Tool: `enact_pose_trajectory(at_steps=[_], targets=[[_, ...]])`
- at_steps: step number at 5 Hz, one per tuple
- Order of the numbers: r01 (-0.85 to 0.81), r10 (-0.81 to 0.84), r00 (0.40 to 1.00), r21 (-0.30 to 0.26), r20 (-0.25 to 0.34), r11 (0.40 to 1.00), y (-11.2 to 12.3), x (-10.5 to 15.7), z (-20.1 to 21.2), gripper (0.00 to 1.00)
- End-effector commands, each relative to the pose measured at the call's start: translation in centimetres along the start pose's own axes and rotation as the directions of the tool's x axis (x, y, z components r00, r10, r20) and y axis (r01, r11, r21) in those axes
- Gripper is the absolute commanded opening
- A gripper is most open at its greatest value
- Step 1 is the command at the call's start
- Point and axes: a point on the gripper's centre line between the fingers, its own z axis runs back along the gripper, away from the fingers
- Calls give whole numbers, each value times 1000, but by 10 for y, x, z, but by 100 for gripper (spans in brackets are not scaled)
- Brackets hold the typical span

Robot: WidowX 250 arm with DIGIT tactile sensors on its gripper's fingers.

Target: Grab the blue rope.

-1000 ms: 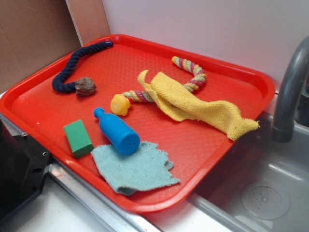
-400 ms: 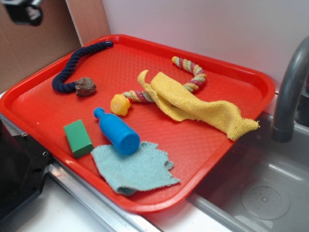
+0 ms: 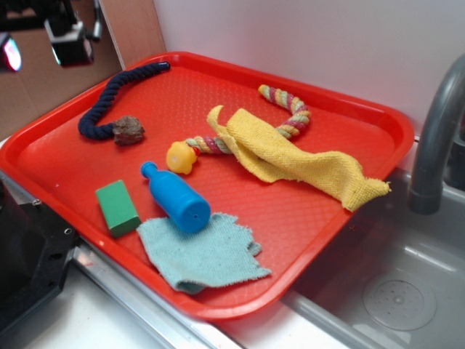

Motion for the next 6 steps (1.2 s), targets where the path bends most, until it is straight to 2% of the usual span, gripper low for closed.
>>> enact_pose_trajectory(at_steps=[1, 2, 5, 6], targets=[[-153, 153, 988, -9, -1, 988, 18, 22, -49, 100], [-129, 129, 992, 14, 7, 991, 13, 30, -60, 100], [-113, 115, 993, 47, -32, 992, -13, 45, -91, 100], [-127, 131, 990, 66, -49, 990, -16, 34, -102, 73]])
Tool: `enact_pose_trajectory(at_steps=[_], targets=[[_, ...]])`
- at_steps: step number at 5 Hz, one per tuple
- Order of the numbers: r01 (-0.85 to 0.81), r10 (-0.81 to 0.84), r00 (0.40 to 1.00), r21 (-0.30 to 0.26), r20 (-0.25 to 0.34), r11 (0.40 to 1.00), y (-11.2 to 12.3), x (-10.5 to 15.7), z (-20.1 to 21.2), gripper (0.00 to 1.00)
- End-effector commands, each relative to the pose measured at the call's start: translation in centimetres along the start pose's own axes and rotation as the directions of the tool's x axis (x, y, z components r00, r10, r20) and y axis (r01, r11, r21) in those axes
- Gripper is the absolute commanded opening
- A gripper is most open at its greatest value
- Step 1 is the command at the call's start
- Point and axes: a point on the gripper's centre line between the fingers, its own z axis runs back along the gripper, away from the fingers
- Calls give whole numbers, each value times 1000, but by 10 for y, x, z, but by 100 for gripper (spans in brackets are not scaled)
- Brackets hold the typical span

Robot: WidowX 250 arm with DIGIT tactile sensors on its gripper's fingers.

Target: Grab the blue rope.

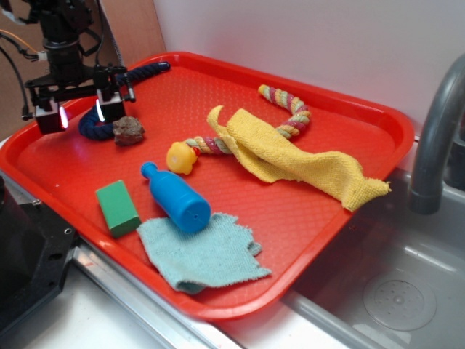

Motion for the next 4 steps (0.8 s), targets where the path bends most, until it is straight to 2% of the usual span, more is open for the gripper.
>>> enact_pose_trajectory(at_steps=[1, 2, 3, 4], targets=[[7, -7, 1000, 2, -14, 1000, 9, -23, -9, 0], [133, -133, 991, -26, -19, 991, 13, -27, -3, 0], [370, -373, 928, -123, -4, 921, 22, -31, 24, 0], [582, -587, 809, -131, 0, 803, 33, -39, 73, 0]])
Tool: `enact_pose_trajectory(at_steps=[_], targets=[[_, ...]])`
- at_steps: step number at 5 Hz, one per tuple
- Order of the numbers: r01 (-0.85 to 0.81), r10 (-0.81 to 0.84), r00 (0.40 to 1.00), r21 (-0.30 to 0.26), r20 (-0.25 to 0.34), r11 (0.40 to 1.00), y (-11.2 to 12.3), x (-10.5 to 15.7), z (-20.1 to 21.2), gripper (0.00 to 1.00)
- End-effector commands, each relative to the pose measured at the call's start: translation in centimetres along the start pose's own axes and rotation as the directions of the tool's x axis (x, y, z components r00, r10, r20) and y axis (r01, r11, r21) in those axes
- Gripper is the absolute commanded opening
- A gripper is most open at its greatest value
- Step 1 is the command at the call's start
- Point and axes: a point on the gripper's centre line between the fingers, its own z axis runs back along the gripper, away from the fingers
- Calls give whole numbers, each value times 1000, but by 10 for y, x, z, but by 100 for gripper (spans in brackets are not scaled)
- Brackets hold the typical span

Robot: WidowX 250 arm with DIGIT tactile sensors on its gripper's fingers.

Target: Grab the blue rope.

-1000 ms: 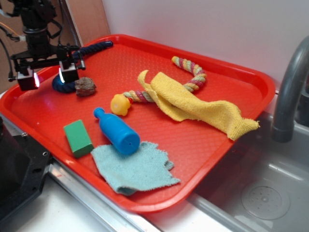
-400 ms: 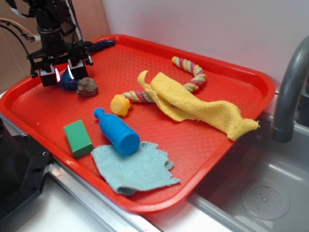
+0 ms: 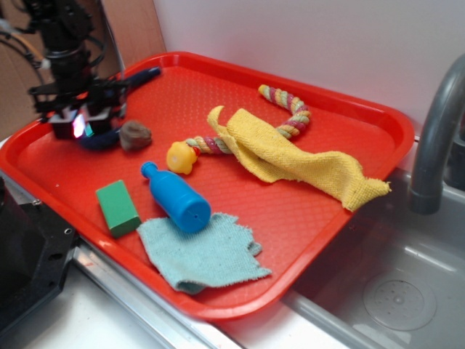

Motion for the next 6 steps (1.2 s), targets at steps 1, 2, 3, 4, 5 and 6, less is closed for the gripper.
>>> enact_pose_trajectory(at_steps=[1, 2, 3, 4, 5, 6], targets=[[322, -323, 945, 19, 52, 946, 20, -35, 107, 0], [383, -381, 920, -4, 88, 924, 19, -44, 148, 0], [450, -450, 888, 21, 90, 893, 5, -46, 169, 0], [498, -501, 863, 68, 59, 865, -15, -40, 177, 0], [510, -515, 856, 86, 52, 856, -21, -37, 174, 0], [535, -539, 840, 76, 60, 842, -23, -35, 170, 0]])
